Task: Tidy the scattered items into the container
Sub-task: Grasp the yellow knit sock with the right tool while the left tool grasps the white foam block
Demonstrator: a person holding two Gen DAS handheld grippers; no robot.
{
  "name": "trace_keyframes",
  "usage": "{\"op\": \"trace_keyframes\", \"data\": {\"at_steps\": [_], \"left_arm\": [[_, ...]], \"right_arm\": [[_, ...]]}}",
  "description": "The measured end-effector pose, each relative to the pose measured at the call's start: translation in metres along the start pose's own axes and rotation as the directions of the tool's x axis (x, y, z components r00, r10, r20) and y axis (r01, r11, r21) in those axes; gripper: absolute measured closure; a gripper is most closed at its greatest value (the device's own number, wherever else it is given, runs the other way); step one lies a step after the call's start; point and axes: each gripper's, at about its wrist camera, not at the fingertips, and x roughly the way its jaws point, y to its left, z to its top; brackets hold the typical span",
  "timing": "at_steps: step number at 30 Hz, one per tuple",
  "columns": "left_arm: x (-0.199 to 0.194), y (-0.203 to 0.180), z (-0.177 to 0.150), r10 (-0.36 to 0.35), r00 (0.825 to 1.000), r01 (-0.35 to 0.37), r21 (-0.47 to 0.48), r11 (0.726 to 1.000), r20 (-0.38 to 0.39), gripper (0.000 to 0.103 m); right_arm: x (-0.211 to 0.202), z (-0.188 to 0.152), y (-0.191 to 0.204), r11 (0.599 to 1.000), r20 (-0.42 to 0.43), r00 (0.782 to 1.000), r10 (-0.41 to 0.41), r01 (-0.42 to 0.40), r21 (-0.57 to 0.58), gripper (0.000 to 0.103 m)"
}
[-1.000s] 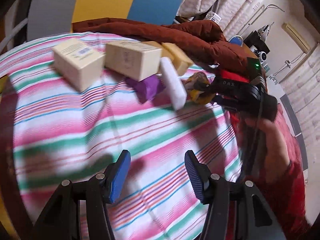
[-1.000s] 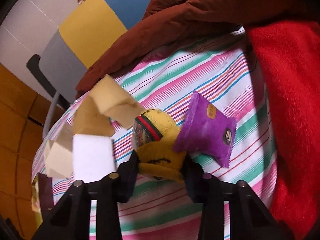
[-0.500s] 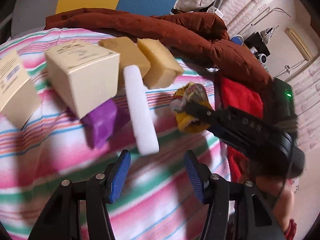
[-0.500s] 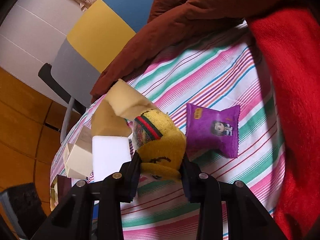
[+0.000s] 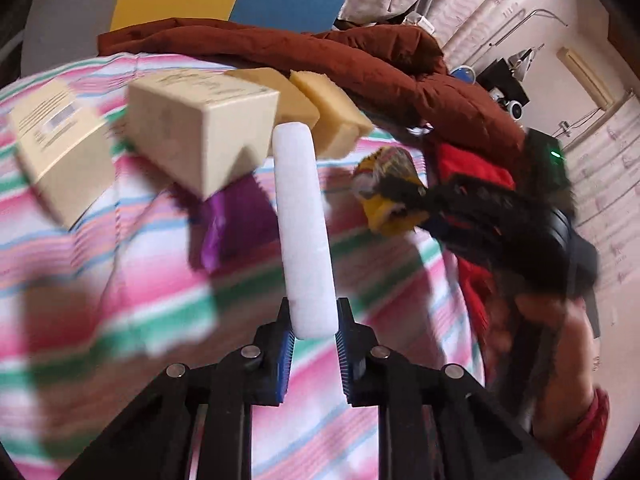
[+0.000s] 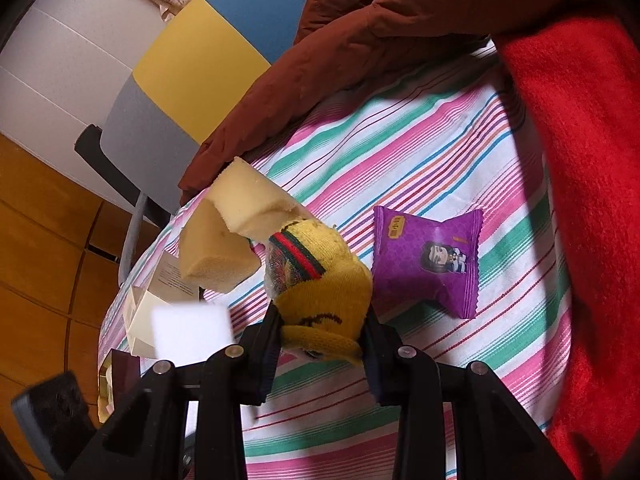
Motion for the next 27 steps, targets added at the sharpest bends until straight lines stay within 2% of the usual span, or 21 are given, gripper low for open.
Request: {"op": "trace_keyframes", "data": {"at_steps": [6, 9, 11, 13, 18, 22, 27], "left_arm": [[-0.030, 0.024, -0.036, 0.047, 0.999, -0.047, -0.031, 0.998, 0.002, 0.083], [-0.035, 0.041, -0.044, 0.078, 0.997, -0.078, -0.076, 0.994, -0.004, 0.065], [-0.040, 0.046, -0.045, 0.104, 0.995, -0.103, -0.088, 0.991, 0.007, 0.062], [-0.043, 0.047, -0.043, 0.141, 0.990, -0.139, -0.095, 0.986, 0.012, 0.051], [-0.041, 0.034, -0.032, 0.204, 0.978, -0.202, -0.066, 0.977, 0.032, 0.050], [-0.029, 0.026, -0.017, 0.219, 0.975, -0.216, -0.072, 0.974, 0.028, 0.047], [-0.002, 0.014, -0.004, 0.308, 0.951, -0.308, -0.006, 0.951, 0.005, 0.041]], "right_arm": [[-0.004, -0.002, 0.002, 1.000, -0.002, 1.000, -0.006, 0.006, -0.017, 0.067], [-0.003, -0.004, 0.004, 0.999, -0.011, 1.000, -0.005, 0.004, -0.036, 0.067], [0.001, -0.005, 0.009, 0.999, -0.014, 1.000, -0.006, 0.005, -0.045, 0.067], [0.002, -0.005, 0.010, 0.999, -0.016, 1.000, -0.010, 0.009, -0.049, 0.067], [0.002, -0.005, 0.007, 0.999, -0.014, 1.000, -0.011, 0.010, -0.037, 0.067], [0.001, -0.005, 0.010, 0.999, -0.007, 1.000, -0.011, 0.011, -0.046, 0.067], [0.001, -0.004, 0.014, 0.997, -0.002, 1.000, -0.013, 0.013, -0.073, 0.067]]}}
